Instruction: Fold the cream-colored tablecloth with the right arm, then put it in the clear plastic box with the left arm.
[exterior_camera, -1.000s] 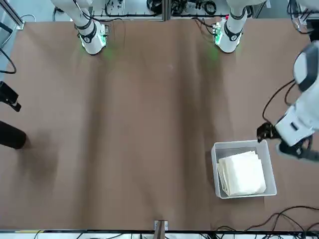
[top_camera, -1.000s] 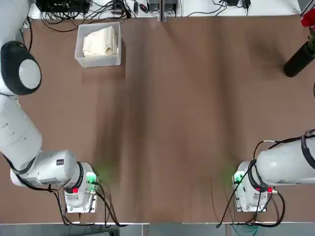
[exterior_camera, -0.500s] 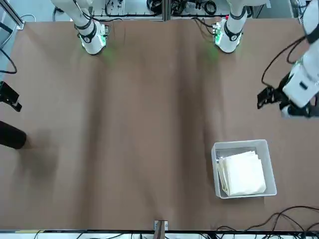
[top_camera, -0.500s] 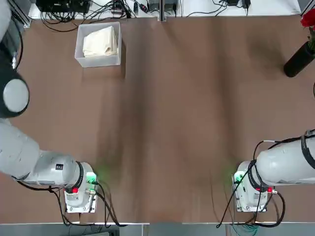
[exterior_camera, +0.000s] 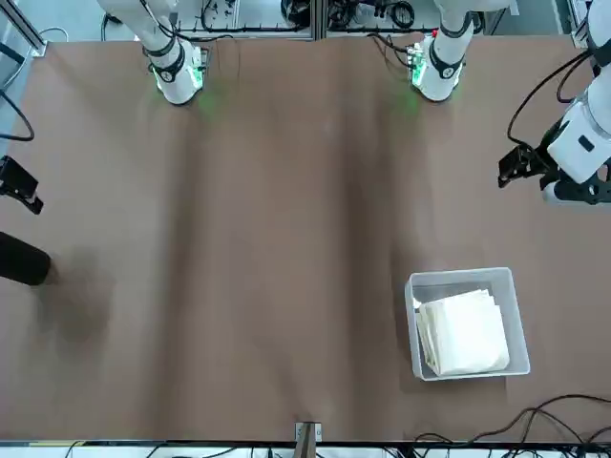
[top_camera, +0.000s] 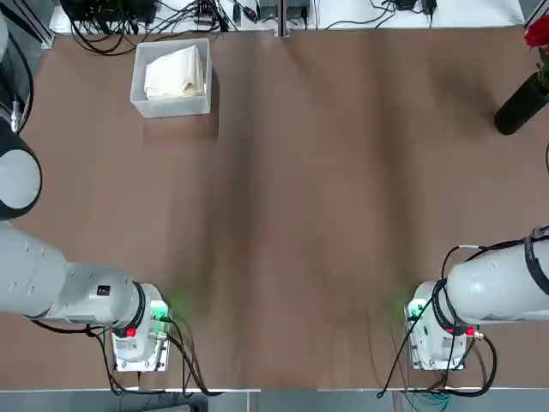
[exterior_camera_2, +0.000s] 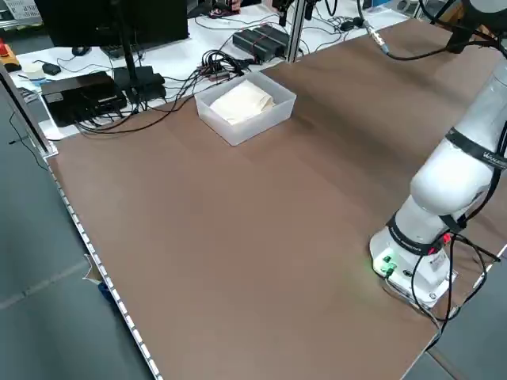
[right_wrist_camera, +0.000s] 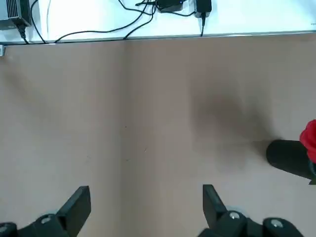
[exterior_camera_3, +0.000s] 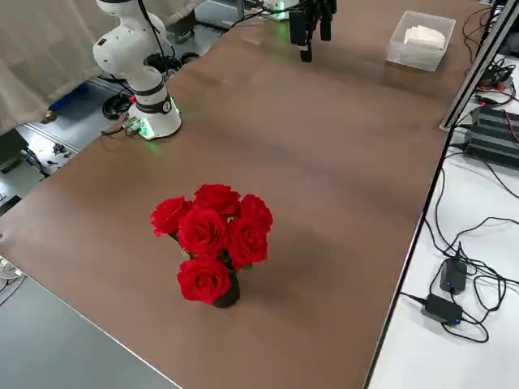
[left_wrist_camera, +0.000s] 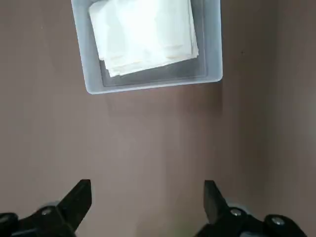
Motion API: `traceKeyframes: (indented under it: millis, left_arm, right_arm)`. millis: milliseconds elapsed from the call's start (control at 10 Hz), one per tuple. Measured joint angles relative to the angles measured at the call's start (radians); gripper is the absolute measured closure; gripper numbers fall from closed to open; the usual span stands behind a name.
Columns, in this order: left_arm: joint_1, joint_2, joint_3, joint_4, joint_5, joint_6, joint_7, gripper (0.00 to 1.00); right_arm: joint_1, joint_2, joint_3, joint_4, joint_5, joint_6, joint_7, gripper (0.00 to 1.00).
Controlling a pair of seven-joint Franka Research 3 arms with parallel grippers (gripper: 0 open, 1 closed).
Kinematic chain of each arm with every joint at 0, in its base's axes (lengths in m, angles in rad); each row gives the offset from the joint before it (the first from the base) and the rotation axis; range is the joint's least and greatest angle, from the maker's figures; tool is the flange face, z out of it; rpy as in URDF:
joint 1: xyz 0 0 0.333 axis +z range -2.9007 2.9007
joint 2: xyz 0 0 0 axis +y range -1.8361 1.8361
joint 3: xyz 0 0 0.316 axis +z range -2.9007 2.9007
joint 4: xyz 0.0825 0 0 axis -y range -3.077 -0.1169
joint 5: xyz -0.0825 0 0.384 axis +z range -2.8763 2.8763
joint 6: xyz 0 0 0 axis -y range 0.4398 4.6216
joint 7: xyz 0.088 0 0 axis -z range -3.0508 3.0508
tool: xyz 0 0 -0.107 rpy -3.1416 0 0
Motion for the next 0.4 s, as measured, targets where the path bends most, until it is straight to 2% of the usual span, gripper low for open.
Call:
traceKeyframes:
  millis: [400]
  left_arm:
    - [0.001, -0.001, 0.000, 0.003, 0.000, 0.000, -0.001, 0.00]
  right_arm:
    - [0.001, 0.000, 0.000, 0.000, -0.002, 0.000, -0.011, 0.00]
